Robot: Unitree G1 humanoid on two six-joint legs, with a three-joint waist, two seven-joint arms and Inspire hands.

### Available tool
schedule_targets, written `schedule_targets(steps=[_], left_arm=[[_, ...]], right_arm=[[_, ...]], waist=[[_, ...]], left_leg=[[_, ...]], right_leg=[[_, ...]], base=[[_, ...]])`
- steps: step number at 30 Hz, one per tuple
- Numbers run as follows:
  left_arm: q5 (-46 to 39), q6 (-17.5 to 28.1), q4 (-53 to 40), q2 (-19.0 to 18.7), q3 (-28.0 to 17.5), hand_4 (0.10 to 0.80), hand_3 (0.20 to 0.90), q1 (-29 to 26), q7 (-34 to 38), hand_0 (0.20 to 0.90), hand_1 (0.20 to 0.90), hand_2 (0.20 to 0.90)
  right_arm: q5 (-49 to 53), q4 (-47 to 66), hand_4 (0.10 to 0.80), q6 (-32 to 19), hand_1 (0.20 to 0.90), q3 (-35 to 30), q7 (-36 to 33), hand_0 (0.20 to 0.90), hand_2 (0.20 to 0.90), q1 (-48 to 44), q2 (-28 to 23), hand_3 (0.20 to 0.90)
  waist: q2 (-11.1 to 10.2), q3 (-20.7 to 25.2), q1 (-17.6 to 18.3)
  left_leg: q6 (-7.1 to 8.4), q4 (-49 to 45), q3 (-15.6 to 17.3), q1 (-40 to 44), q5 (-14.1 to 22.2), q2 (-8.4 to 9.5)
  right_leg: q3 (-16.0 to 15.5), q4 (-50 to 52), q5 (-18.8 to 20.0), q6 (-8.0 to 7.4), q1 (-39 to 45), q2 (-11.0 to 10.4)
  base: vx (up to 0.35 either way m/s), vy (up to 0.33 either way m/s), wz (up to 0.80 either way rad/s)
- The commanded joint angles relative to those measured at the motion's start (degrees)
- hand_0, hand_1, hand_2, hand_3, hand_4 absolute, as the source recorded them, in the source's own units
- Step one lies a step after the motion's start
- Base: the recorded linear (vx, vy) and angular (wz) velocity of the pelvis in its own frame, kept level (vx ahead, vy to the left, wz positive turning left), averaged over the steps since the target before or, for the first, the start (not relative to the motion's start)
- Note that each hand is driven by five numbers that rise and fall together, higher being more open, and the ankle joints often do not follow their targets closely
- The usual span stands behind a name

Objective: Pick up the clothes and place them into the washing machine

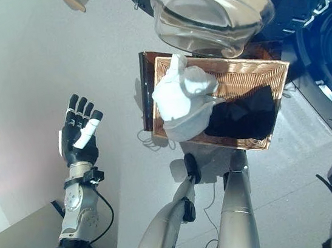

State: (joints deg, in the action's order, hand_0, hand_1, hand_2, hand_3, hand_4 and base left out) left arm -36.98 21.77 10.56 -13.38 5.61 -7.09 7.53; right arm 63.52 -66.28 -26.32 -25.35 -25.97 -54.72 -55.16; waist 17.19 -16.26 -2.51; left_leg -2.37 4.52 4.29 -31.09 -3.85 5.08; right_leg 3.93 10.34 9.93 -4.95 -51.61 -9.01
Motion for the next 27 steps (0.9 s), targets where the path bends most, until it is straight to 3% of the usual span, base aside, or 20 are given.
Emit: schedule_targets(steps=[1, 5, 9, 10, 11, 27], left_arm=[[-1.29, 6.89, -5.27, -2.38, -4.04, 0.800, 0.900, 2.31, 0.91, 0.900, 0.900, 0.900], [-1.54, 6.77, -5.62, -2.90, -4.47, 0.800, 0.900, 2.57, 0.79, 0.900, 0.900, 0.900], [-1.86, 6.45, -5.67, -3.76, -4.29, 0.800, 0.900, 2.68, 0.17, 0.900, 0.900, 0.900], [-1.89, 6.46, -5.69, -3.66, -4.40, 0.800, 0.900, 2.76, 0.14, 0.900, 0.900, 0.900], [-2.06, 6.03, -5.53, -4.38, -4.64, 0.800, 0.900, 2.98, -0.64, 0.900, 0.900, 0.900], [-1.83, 7.08, -3.52, -1.79, -6.24, 0.800, 0.900, 0.44, 0.15, 0.900, 0.900, 0.900]], right_arm=[[-1.87, 2.36, 0.800, -4.89, 0.900, 4.64, 1.91, 0.900, 0.900, 2.99, -8.54, 0.900], [-1.55, 0.87, 0.800, -3.16, 0.900, 5.30, 2.51, 0.900, 0.900, 3.10, -7.74, 0.900], [-10.30, -6.75, 0.800, 6.34, 0.900, 12.69, 5.19, 0.900, 0.900, 2.91, -8.97, 0.900], [-10.41, -7.00, 0.800, 6.48, 0.900, 13.16, 5.21, 0.900, 0.900, 2.37, -9.06, 0.900], [-13.30, -9.59, 0.800, 10.03, 0.900, 17.36, 6.47, 0.900, 0.900, 1.30, -8.94, 0.900], [-23.05, 2.20, 0.800, 6.25, 0.900, 13.36, 3.75, 0.900, 0.900, 15.56, 12.08, 0.900]], waist=[[0.64, 6.09, 0.48], [0.38, 5.97, 0.28], [-0.72, 5.39, 0.00], [-0.63, 5.35, 0.13], [-1.08, 4.81, 0.48], [-1.16, 5.61, 0.95]], left_leg=[[8.11, 0.48, -2.17, 1.78, 1.41, -1.30], [8.15, 0.48, -2.34, 1.95, 1.63, -1.41], [8.32, 0.48, -2.32, 1.98, 1.36, -1.41], [8.32, 0.48, -2.30, 2.00, 1.36, -1.40], [8.25, 0.48, -2.31, 2.07, 1.20, -1.53], [7.42, 0.48, -3.43, 4.93, 1.54, -0.71]], right_leg=[[-3.14, 2.74, -6.29, -1.01, 3.04, 0.38], [-3.29, 3.12, -6.76, -1.02, 3.12, 0.43], [-3.64, 3.18, -6.46, -0.89, 3.59, 0.20], [-3.63, 3.12, -6.44, -0.89, 3.63, 0.20], [-3.90, 2.97, -6.19, -0.82, 3.88, 0.27], [-4.51, 1.27, -5.45, -1.04, 8.33, -0.80]], base=[[0.000, 0.000, 0.00], [-0.012, 0.000, 0.01], [-0.023, -0.016, 0.04], [-0.048, -0.030, -0.02], [-0.031, -0.020, -0.02], [-0.010, 0.020, 0.03]])
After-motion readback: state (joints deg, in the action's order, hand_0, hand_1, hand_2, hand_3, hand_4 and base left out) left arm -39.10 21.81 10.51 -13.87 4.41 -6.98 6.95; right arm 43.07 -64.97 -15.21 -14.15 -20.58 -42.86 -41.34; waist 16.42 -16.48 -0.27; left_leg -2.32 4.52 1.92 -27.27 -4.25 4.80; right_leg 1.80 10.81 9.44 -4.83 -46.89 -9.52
